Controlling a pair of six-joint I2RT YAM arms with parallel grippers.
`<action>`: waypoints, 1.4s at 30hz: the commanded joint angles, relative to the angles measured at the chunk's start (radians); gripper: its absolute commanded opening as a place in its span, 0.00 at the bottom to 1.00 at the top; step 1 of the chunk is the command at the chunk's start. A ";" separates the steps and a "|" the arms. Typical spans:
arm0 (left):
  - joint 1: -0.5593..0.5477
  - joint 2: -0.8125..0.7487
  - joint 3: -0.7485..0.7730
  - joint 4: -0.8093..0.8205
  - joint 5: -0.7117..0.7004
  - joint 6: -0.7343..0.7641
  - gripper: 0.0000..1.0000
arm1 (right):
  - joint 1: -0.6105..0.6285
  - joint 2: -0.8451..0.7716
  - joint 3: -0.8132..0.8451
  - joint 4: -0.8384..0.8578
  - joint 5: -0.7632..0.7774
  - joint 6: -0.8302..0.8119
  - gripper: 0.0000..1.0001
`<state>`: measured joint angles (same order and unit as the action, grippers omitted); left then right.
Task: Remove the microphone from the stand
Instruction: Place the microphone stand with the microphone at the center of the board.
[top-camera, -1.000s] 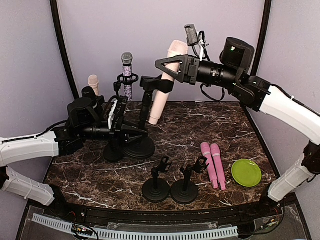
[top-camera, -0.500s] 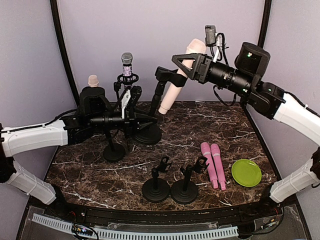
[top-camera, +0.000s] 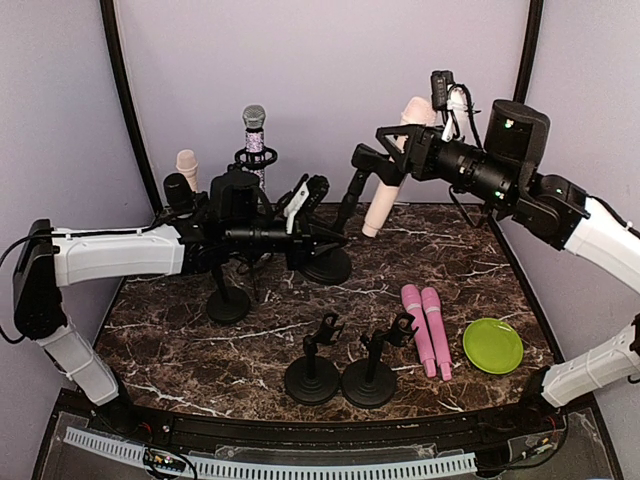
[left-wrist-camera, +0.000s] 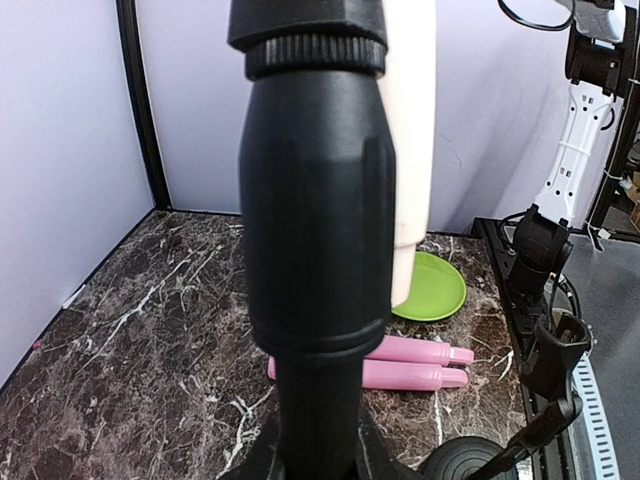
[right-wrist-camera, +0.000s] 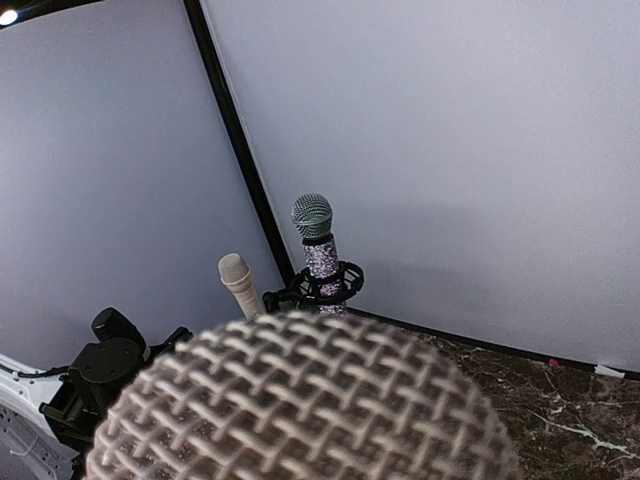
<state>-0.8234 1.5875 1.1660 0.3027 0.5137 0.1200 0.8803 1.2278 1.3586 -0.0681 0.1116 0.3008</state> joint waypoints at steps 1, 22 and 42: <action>-0.006 0.054 0.081 0.058 0.003 -0.009 0.00 | 0.008 -0.018 -0.019 -0.024 0.054 -0.020 0.06; -0.031 0.313 0.090 0.179 0.126 -0.035 0.01 | 0.008 -0.068 -0.261 0.026 0.131 0.050 0.06; -0.040 0.408 -0.055 0.309 0.159 -0.055 0.40 | 0.008 -0.101 -0.464 0.170 0.160 0.083 0.06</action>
<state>-0.8600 2.0037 1.1305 0.5560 0.6544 0.0719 0.8829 1.1614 0.9024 0.0078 0.2836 0.3592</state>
